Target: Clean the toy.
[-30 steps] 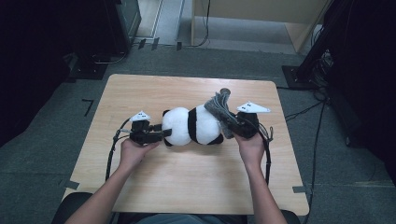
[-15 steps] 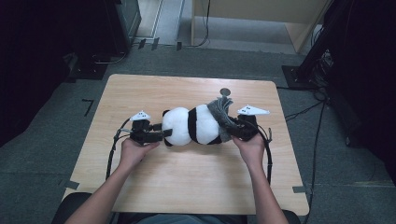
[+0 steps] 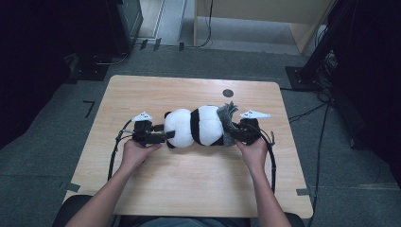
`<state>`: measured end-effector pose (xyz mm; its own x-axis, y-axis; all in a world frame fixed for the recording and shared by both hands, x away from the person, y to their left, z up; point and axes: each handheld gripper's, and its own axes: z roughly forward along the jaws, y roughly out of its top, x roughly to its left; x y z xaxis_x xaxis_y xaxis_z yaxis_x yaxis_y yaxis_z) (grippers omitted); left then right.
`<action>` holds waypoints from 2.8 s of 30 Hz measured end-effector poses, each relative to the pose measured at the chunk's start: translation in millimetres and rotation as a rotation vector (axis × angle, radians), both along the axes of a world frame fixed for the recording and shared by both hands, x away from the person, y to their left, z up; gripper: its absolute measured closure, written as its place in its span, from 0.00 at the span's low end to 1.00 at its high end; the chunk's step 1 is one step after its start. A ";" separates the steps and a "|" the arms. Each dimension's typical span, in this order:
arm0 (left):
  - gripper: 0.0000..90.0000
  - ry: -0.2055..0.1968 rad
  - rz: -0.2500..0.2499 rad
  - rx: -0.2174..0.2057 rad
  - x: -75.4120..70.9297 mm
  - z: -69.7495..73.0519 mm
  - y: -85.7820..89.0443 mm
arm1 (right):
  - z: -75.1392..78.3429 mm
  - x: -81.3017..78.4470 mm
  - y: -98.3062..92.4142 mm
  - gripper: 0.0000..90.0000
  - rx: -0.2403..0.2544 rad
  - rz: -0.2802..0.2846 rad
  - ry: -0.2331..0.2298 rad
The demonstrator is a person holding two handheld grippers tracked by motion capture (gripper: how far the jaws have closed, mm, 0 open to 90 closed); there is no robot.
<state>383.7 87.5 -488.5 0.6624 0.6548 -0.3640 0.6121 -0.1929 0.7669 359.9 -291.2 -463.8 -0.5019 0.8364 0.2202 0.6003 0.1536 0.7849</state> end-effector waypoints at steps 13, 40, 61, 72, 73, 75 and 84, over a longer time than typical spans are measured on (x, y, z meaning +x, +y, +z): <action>0.40 -0.054 -0.019 0.016 -3.9 3.8 -0.7 | -16.6 9.5 -5.5 0.81 -0.074 -0.026 0.101; 0.34 -0.011 -0.080 0.048 5.8 7.9 -0.5 | 45.1 3.2 13.5 0.82 0.010 0.032 -0.105; 0.19 -0.051 -0.148 -0.023 22.8 -0.9 -7.9 | 2.2 18.3 -1.1 0.84 0.057 -0.020 -0.052; 0.34 -0.046 -0.106 -0.034 20.0 -1.2 -7.9 | -20.6 17.5 -0.1 0.84 0.087 -0.030 0.044; 0.40 -0.047 -0.098 -0.023 18.6 0.9 -8.6 | -21.8 18.4 -1.2 0.84 0.081 -0.030 0.055; 0.47 -0.046 -0.087 -0.004 15.6 4.7 -10.3 | -22.3 18.1 -1.6 0.84 0.040 -0.039 0.063; 0.60 -0.024 -0.095 0.010 11.6 10.1 -8.4 | 9.5 9.9 -22.6 0.84 0.085 -0.105 -0.019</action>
<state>395.3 79.0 -478.4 0.7298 0.5923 -0.3413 0.5725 -0.2567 0.7787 369.8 -313.8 -454.3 -0.4178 0.8632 0.2836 0.5943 0.0235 0.8039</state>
